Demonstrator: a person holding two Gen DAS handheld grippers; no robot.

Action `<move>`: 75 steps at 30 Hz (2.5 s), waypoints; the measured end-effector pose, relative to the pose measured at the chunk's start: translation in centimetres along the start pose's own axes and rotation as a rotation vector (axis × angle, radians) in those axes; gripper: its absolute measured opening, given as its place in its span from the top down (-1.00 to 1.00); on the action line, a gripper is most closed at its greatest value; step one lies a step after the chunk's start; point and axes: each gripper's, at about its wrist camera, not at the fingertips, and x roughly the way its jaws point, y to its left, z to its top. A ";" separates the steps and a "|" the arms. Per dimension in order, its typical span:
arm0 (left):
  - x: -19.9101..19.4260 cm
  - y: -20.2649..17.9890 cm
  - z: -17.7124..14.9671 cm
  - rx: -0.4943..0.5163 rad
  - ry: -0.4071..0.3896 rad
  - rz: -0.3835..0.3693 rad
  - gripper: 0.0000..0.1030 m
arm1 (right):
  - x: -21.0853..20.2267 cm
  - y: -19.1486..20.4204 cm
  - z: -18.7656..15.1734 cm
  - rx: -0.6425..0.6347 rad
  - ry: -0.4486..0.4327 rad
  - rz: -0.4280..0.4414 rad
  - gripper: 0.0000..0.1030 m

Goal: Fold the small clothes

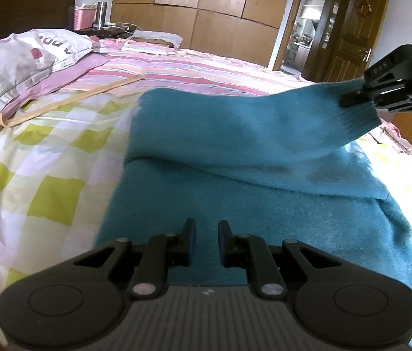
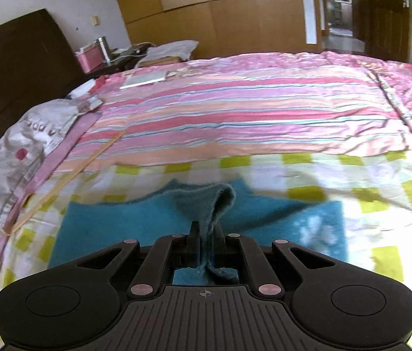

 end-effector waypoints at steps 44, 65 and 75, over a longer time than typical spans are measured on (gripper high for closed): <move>-2.2 2.4 1.9 0.014 -0.064 0.083 0.56 | -0.4 -4.3 -6.4 0.015 -0.085 -0.129 0.62; -4.9 3.5 -3.2 0.078 0.068 0.162 0.56 | -4.5 -7.3 -12.0 0.095 0.010 -0.101 0.61; -7.7 4.2 -5.7 0.093 0.138 0.165 0.36 | -12.1 -7.7 -21.4 0.094 0.085 -0.119 0.45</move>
